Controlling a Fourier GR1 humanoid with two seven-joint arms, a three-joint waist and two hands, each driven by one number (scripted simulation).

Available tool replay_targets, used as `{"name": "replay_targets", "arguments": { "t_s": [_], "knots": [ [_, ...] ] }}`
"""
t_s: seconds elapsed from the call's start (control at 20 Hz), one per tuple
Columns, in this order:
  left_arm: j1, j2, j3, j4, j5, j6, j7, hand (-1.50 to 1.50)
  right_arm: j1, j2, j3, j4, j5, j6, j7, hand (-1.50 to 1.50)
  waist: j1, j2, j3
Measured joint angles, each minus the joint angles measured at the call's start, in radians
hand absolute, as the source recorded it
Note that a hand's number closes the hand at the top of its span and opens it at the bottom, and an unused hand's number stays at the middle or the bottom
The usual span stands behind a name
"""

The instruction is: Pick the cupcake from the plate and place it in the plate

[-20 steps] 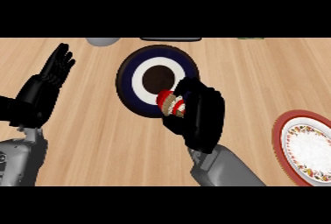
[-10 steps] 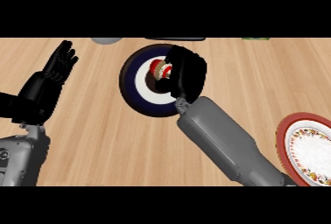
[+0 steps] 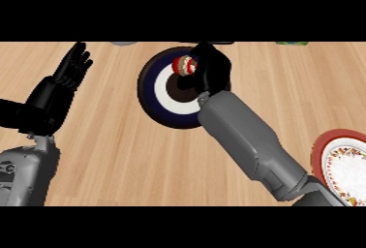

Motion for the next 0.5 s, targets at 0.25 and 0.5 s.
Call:
{"name": "replay_targets", "arguments": {
  "t_s": [0.25,0.5],
  "knots": [
    [0.0,-0.011,-0.013,-0.009,-0.004,-0.004,-0.008,0.0,-0.019,0.0,-0.032,0.055,-0.14,-0.077,-0.123,-1.5,0.025,0.008,0.001],
    [0.002,-0.011,-0.011,0.01,-0.003,-0.014,-0.026,0.0,-0.03,-0.001,-0.062,0.056,-0.238,-0.184,-0.263,-1.5,0.029,0.01,0.001]
  ]
}}
